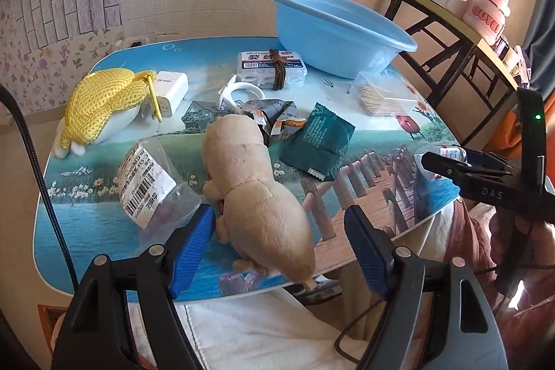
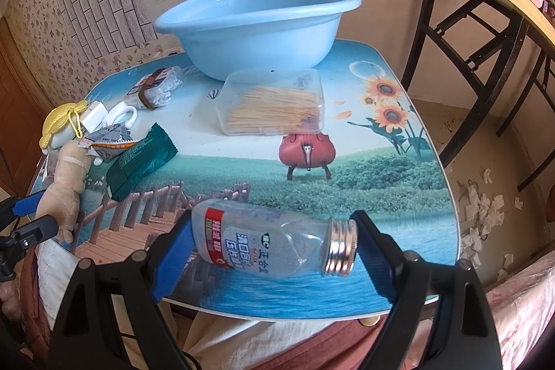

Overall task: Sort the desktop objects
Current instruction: 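Carry the plush toy and bottle into the blue basin and open both tools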

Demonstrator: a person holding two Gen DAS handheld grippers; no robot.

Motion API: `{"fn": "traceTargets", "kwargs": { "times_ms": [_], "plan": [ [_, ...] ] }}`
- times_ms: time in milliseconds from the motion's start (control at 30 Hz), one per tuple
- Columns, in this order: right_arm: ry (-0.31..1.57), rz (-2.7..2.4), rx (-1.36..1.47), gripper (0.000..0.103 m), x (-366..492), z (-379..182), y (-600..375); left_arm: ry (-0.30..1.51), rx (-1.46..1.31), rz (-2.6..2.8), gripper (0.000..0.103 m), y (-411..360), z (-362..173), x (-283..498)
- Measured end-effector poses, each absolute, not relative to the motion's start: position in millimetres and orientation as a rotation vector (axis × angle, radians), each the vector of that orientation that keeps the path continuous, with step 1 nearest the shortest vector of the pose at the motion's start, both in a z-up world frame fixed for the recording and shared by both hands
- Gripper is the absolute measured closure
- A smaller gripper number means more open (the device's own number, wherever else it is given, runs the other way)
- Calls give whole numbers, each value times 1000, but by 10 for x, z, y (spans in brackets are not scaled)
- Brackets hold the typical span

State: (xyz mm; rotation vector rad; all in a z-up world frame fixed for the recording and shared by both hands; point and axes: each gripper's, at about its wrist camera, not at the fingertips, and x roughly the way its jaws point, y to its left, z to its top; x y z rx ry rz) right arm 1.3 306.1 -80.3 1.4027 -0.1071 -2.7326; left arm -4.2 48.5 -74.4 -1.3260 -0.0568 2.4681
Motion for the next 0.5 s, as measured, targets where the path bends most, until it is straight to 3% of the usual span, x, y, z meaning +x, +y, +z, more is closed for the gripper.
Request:
{"fn": "traceTargets", "kwargs": {
  "times_ms": [167,200,233,500],
  "plan": [
    [-76,-2713,1400,15,-9,-858,2996,-37,-1333,2480,30,532,-829,-146],
    [-68,-2710,1400,15,-17,-864,2986,-23,-1332,2484,37,529,-840,-152],
    [-59,-2708,1392,15,-25,-864,2978,-19,-1332,2481,53,523,-856,-163],
    [-90,-2730,1354,15,-42,-813,3061,-64,-1267,2547,55,362,-654,-112]
  ]
}}
